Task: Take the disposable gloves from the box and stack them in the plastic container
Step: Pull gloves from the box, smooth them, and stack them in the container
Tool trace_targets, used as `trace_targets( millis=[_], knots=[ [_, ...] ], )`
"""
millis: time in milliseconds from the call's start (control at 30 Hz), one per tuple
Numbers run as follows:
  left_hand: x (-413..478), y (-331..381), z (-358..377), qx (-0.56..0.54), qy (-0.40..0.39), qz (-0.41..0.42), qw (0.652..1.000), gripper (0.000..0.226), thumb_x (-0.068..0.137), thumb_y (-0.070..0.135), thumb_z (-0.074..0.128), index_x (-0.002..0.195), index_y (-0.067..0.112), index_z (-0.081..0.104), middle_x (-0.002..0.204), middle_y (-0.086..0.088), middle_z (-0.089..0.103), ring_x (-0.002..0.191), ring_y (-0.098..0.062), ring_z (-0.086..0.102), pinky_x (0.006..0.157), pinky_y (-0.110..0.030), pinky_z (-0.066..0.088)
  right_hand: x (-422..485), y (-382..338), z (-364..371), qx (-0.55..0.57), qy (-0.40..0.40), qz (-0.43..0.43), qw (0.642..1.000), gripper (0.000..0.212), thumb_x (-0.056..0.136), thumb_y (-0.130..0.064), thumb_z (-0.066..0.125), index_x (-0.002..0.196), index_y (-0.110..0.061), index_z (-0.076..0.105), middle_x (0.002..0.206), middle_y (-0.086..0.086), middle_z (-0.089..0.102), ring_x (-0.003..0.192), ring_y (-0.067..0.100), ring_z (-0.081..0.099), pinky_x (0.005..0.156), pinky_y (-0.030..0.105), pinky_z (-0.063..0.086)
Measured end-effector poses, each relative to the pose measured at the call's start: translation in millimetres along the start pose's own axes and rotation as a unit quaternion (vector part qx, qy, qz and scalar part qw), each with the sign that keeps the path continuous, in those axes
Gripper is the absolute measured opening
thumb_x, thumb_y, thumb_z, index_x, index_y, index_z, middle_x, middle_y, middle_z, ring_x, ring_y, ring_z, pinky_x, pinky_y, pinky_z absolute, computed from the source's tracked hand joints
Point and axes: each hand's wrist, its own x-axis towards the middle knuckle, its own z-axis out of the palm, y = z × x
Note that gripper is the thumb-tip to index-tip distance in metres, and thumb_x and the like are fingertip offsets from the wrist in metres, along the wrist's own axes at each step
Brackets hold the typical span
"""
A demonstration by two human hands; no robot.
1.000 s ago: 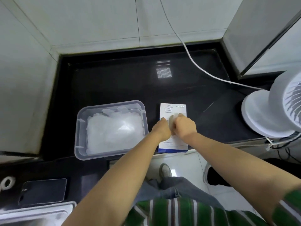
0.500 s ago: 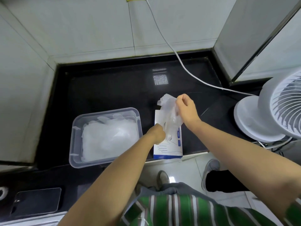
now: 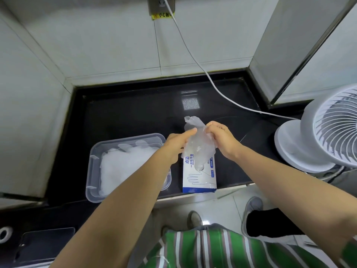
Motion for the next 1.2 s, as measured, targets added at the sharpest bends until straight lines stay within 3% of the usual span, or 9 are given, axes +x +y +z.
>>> trace_targets(
  millis=[233,400,467,567,667,800,900,1067,1200],
  knots=[
    [-9.0,3.2,-12.4,-0.011,0.025,0.120,0.992,0.014,0.093,0.018,0.063,0.105,0.012,0.068,0.098,0.004,0.066,0.103,-0.015,0.057,0.085,-0.024,0.045,-1.9,-0.8,11.7,-0.016,-0.073,0.005,0.997,0.034,0.095,-0.012,0.048,0.064,-0.020,0.062,0.067,-0.009,0.060,0.065,0.003,0.059,0.070,0.025,0.045],
    [-23.7,10.0,-30.6,-0.002,0.017,0.190,0.982,0.011,0.092,0.014,0.061,0.099,0.011,0.070,0.101,-0.005,0.066,0.093,-0.014,0.061,0.080,-0.023,0.051,4.6,-11.8,31.8,0.014,-0.129,0.030,0.991,0.046,0.095,-0.029,0.043,0.125,0.004,0.055,0.123,0.029,0.058,0.112,0.035,0.060,0.097,0.049,0.048],
    [-30.0,10.6,-42.7,0.038,0.023,0.204,0.978,0.014,0.091,0.016,0.064,0.101,0.008,0.070,0.098,-0.003,0.063,0.085,-0.010,0.059,0.071,-0.016,0.050,3.8,-16.4,43.9,-0.011,-0.174,0.022,0.985,0.045,0.093,-0.024,0.044,0.128,0.000,0.056,0.119,0.033,0.054,0.105,0.034,0.058,0.094,0.049,0.049],
    [-35.9,8.9,-62.4,0.073,0.045,0.209,0.974,0.005,0.091,0.014,0.065,0.092,0.011,0.069,0.090,-0.001,0.062,0.079,-0.009,0.056,0.062,-0.015,0.047,1.9,-24.0,62.5,-0.006,-0.189,0.016,0.982,0.027,0.092,-0.023,0.055,0.107,-0.008,0.072,0.085,0.019,0.047,0.072,0.021,0.043,0.065,0.030,0.039],
    [-40.6,4.4,-87.4,0.076,0.063,0.220,0.970,0.005,0.089,0.011,0.067,0.092,0.008,0.070,0.090,-0.001,0.065,0.078,-0.005,0.059,0.061,-0.010,0.047,7.2,-22.7,79.3,-0.004,-0.178,0.007,0.984,0.014,0.094,-0.011,0.058,0.098,-0.004,0.070,0.075,0.010,0.047,0.067,0.017,0.038,0.064,0.029,0.035],
    [-52.6,-6.3,-120.5,0.087,0.061,0.213,0.971,0.006,0.090,0.013,0.068,0.090,0.017,0.072,0.091,0.005,0.069,0.085,-0.005,0.063,0.071,-0.012,0.047,14.0,-19.4,108.1,0.005,-0.200,0.021,0.979,0.029,0.094,-0.010,0.060,0.123,-0.011,0.061,0.115,0.009,0.068,0.103,0.025,0.062,0.097,0.040,0.048],
    [-54.0,-16.5,-132.7,0.125,0.090,0.153,0.976,0.009,0.092,0.021,0.065,0.088,0.029,0.062,0.087,0.012,0.062,0.091,-0.008,0.062,0.065,-0.011,0.041,15.4,-18.9,130.7,0.008,-0.274,0.066,0.959,0.050,0.091,-0.017,0.059,0.140,-0.018,0.052,0.133,0.010,0.062,0.118,0.026,0.061,0.099,0.037,0.049],
    [-70.7,-28.8,-159.0,0.092,0.075,0.145,0.982,0.007,0.092,0.022,0.065,0.091,0.015,0.067,0.085,0.005,0.067,0.080,-0.011,0.064,0.069,-0.016,0.050,10.1,-14.8,157.5,-0.067,-0.299,0.044,0.951,0.032,0.091,-0.030,0.065,0.114,-0.008,0.071,0.111,0.018,0.064,0.100,0.031,0.058,0.094,0.039,0.046],
    [-79.3,-39.0,-172.7,0.004,0.111,0.093,0.989,0.057,0.059,0.051,0.074,0.107,0.021,0.069,0.111,-0.007,0.067,0.104,-0.023,0.063,0.096,-0.041,0.051,10.0,-13.5,167.7,-0.065,-0.212,0.034,0.974,0.024,0.092,-0.019,0.067,0.068,-0.019,0.066,0.071,0.001,0.062,0.070,0.013,0.057,0.074,0.029,0.045]
  ],
)
